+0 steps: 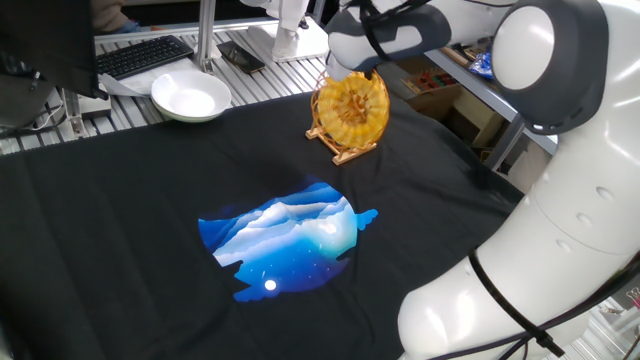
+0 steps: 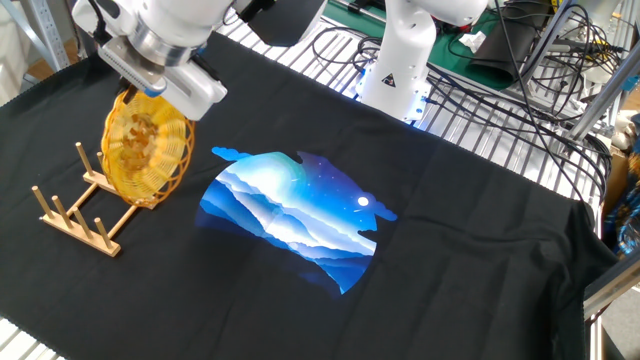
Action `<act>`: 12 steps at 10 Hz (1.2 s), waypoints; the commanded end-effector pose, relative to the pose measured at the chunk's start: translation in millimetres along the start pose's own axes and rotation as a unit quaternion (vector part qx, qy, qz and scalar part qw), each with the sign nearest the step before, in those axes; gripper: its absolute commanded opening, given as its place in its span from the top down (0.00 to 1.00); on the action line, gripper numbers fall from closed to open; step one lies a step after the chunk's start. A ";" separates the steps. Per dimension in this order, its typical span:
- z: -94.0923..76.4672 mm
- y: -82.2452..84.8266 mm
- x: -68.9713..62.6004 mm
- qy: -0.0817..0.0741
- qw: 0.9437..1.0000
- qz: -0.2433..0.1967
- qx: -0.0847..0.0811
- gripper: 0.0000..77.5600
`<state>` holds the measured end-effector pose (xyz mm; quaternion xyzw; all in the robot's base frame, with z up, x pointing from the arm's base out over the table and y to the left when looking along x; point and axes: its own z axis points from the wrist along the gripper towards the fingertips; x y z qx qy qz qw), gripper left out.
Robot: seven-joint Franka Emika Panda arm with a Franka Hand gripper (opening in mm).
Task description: Put the dish on the dish rack
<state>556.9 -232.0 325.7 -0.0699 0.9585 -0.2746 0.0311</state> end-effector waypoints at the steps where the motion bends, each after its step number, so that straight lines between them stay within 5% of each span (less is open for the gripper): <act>1: -1.4 -1.2 -0.4 0.019 0.999 0.028 -0.036 0.99; 8: -1.4 -1.2 -0.4 0.031 0.994 0.092 -0.047 0.99; 12: -4.1 -11.4 0.2 0.030 0.996 0.077 -0.018 0.99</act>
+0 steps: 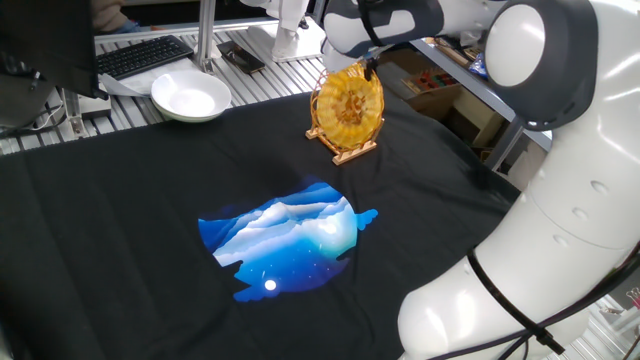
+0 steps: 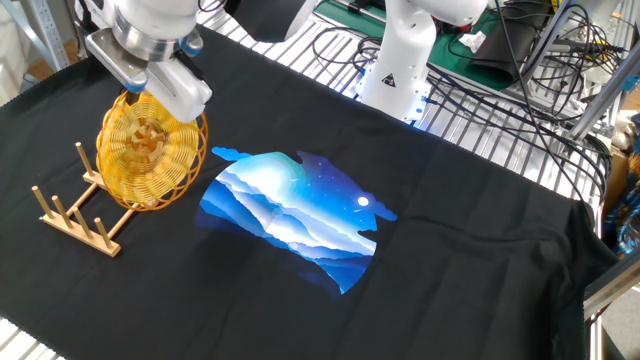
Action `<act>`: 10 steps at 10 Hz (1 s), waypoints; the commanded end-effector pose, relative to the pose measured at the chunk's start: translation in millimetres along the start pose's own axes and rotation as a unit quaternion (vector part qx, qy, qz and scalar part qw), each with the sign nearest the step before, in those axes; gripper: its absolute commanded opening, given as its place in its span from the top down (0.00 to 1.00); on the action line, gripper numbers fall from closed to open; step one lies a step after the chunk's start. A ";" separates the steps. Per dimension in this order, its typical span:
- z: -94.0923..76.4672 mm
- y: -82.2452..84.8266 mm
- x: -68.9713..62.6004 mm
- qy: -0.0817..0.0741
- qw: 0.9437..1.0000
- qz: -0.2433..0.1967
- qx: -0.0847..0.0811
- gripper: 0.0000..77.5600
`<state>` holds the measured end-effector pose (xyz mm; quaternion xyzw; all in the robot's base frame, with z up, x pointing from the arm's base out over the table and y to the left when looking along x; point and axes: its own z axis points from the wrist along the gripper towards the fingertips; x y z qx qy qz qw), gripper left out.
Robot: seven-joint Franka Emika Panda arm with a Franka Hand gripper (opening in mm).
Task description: Put the dish on the dish rack
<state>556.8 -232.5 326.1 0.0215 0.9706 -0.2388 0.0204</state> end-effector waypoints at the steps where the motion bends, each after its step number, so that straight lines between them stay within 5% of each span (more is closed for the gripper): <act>1: -6.9 -17.3 -4.6 -0.006 1.000 -0.017 0.022 0.99; 3: -8.8 -27.1 -10.1 -0.012 0.998 -0.035 0.052 0.99; 8: -10.6 -39.6 -18.3 -0.018 0.996 -0.053 0.070 0.99; 9: -11.6 -47.6 -22.3 -0.030 0.993 -0.061 0.099 0.99; 10: -12.0 -53.2 -26.0 -0.032 0.992 -0.065 0.101 0.99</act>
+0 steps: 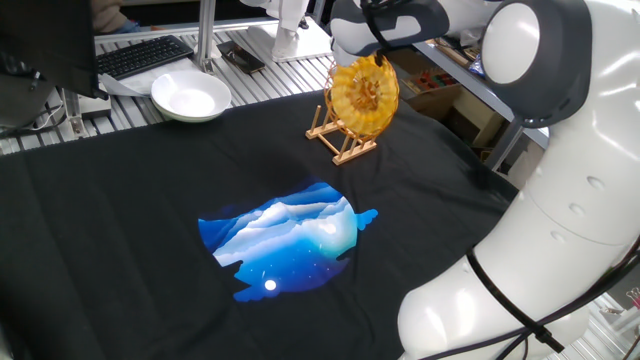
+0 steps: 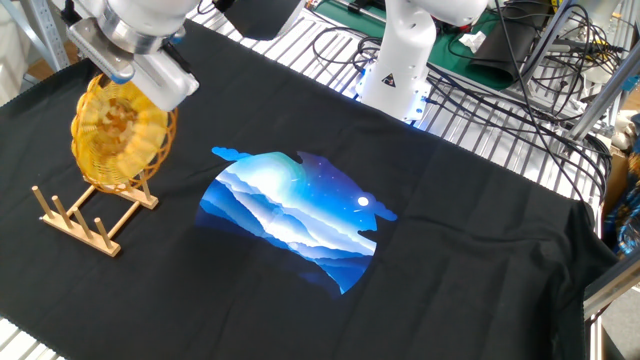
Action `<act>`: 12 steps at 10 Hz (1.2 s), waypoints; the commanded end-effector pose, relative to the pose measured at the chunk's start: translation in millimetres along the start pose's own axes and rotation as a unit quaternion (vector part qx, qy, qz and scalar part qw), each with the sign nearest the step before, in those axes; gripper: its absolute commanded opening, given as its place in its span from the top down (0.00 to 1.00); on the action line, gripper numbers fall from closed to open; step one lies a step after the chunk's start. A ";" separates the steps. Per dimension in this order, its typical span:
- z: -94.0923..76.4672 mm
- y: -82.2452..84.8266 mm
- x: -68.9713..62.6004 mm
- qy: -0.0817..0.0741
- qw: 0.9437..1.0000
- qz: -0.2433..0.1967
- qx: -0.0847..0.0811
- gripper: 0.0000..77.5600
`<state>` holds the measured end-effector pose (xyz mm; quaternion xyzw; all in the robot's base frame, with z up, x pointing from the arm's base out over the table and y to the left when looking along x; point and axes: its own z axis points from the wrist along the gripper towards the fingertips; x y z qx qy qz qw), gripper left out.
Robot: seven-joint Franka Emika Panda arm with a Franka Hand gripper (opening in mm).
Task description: Put the dish on the dish rack
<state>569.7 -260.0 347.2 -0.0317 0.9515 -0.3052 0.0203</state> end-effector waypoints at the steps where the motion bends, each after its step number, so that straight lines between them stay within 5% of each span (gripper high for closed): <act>1: -3.0 -27.4 -11.3 -0.018 0.999 -0.019 0.038 0.99; 4: -2.3 -31.6 -13.7 -0.023 0.998 -0.026 0.053 0.99; 6: -1.7 -32.1 -14.3 -0.033 0.995 -0.038 0.090 0.99; 12: 6.6 -31.2 -24.8 -0.033 0.992 -0.035 0.116 0.99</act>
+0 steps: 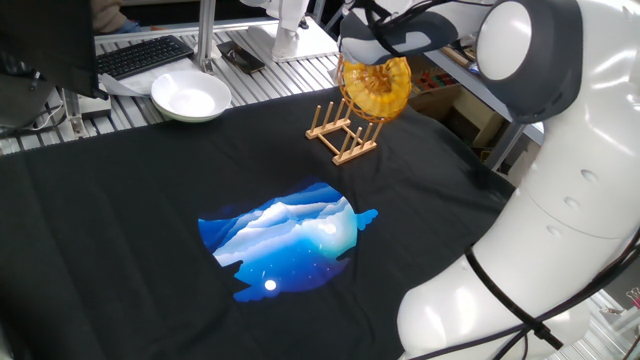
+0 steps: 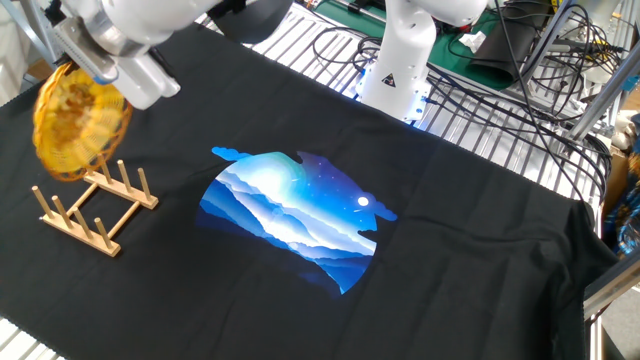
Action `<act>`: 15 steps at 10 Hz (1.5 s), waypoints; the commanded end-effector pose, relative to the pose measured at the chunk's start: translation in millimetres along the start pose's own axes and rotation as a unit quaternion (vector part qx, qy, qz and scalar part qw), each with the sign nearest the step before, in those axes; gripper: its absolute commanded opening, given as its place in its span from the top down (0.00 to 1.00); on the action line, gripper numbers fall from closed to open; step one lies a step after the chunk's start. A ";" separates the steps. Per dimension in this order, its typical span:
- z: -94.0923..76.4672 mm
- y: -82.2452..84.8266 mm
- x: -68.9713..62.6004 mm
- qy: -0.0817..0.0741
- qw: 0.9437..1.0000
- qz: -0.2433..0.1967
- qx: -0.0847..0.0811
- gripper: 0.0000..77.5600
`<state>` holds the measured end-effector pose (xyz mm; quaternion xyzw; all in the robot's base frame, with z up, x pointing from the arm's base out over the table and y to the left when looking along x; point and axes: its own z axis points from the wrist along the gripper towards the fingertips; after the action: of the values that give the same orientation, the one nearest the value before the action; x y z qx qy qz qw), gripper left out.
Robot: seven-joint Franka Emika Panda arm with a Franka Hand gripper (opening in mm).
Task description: Put the dish on the dish rack
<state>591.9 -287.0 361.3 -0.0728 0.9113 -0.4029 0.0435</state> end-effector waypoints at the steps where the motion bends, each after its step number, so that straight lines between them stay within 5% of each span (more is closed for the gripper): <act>1: 3.1 0.1 -5.8 0.001 1.000 0.000 0.010 0.99; 15: 25.9 22.1 -20.5 0.003 1.000 0.017 0.003 0.99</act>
<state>611.9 -284.6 330.0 -0.0598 0.9118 -0.4037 0.0454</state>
